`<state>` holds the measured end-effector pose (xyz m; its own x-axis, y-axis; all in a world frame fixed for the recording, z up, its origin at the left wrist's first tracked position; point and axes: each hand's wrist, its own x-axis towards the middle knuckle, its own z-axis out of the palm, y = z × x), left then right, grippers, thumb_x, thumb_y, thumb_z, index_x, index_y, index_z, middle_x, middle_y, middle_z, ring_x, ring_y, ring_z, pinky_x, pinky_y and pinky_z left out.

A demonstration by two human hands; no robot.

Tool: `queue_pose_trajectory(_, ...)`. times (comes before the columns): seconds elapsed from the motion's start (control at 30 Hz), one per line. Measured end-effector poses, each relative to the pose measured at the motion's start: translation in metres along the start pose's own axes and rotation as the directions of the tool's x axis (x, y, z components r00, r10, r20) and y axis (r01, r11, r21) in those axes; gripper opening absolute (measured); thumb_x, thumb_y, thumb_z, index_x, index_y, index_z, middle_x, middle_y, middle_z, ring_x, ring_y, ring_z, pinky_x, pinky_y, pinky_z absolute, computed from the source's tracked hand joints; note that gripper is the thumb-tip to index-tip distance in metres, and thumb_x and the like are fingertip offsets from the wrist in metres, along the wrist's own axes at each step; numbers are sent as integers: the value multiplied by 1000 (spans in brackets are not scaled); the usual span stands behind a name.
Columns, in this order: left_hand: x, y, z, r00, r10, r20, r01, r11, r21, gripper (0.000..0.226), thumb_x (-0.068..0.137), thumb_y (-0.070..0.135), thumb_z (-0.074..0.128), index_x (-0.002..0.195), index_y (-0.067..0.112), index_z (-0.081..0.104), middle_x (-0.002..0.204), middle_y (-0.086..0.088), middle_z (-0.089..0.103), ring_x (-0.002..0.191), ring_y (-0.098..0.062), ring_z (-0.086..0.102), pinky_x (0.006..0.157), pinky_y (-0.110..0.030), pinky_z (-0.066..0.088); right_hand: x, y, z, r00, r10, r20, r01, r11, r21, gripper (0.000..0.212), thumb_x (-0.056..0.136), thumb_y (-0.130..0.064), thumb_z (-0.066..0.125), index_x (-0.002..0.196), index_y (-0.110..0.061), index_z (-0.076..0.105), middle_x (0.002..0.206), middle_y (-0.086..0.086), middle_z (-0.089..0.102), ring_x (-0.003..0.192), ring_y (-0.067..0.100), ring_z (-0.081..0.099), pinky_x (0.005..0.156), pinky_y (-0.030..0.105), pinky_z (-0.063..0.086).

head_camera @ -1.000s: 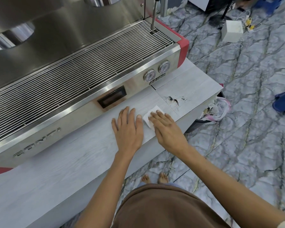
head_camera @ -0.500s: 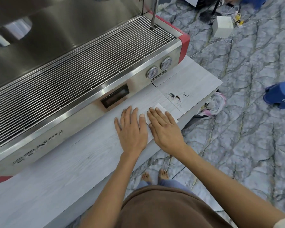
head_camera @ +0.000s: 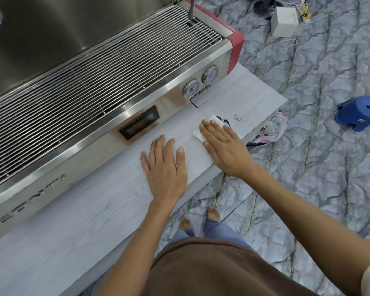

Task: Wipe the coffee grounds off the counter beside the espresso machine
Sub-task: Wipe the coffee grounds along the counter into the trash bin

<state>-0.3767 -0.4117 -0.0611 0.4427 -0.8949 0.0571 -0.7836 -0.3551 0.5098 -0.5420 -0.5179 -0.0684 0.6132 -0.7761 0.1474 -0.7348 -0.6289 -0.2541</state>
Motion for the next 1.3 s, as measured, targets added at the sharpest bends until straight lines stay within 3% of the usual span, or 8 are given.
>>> queue_pose_trajectory(0.27,2,5,3,1000,4,13,-4,999,50,63,102,55,12,151,26,41,164,3,29,153,-14,16,125,-49,0,11,32,-8,999,29,17,-30,999,29,50,102,-34,25,149,-19,33,155,-3,29,144,12,23,117,37,19)
queue_pose_trajectory(0.47,11,21,9,999,9,36,-11,999,45,65,101,55,10,152,25,38,165,2,25,154,-13,13,124,-46,-4,23,54,-14,998,38,45,-45,986,159,45,102,-25,31,145,-18,40,153,-1,35,142,16,28,115,39,20)
queue_pose_trajectory(0.63,15,31,15,1000,4,25,-6,999,50,64,102,54,11,152,25,39,164,2,27,153,-14,15,125,-49,1,30,62,-14,996,72,-58,-55,966,252,43,95,3,45,135,-10,53,142,6,50,135,22,41,113,40,29)
queue_pose_trajectory(0.83,16,31,16,1000,-7,22,6,999,44,63,103,53,10,153,26,38,165,5,26,153,-11,13,125,-47,-2,34,61,-25,976,164,-142,-106,931,349,34,99,-2,43,129,-6,56,137,10,55,133,27,45,111,46,33)
queue_pose_trajectory(1.1,17,35,13,998,-59,-20,57,995,-77,63,101,52,12,150,25,41,161,8,33,151,-8,20,125,-43,-1,4,-7,-9,990,-40,-133,78,955,286,41,93,8,53,131,-5,54,138,11,54,134,28,42,113,45,30)
queue_pose_trajectory(1.3,18,36,13,997,-60,-47,55,993,-103,61,102,49,15,150,24,42,160,6,37,150,-9,25,125,-44,3,-5,-25,12,989,-114,-98,133,969,207,36,95,-8,55,131,-7,55,137,10,55,134,28,43,112,46,31)
